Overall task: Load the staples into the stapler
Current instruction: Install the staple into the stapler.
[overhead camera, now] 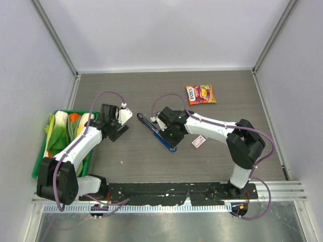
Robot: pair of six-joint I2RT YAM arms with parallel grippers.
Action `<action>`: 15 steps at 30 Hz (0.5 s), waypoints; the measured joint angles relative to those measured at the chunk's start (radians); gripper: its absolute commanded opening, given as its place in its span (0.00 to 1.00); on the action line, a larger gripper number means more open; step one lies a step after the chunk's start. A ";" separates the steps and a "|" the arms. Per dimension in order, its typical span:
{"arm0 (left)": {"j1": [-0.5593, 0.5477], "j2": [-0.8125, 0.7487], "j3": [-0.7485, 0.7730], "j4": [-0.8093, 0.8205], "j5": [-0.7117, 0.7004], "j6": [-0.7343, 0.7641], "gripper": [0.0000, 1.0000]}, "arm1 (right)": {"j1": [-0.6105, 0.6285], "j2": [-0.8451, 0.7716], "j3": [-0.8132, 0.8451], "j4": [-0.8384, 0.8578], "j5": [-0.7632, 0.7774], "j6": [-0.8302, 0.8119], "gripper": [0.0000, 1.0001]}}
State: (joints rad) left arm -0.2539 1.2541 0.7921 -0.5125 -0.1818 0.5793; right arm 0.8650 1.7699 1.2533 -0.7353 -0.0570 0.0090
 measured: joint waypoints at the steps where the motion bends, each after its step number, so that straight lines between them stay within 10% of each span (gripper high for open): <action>1: 0.000 0.000 0.000 0.000 0.000 0.000 0.86 | 0.000 0.000 0.001 -0.001 -0.001 0.000 0.38; 15: 0.000 0.013 -0.005 0.005 0.034 0.002 0.88 | -0.032 -0.160 -0.126 0.100 -0.050 -0.110 0.44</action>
State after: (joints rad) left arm -0.2539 1.2671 0.7876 -0.5072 -0.1478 0.5812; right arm 0.8333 1.6096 1.1271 -0.6357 -0.1066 -0.1009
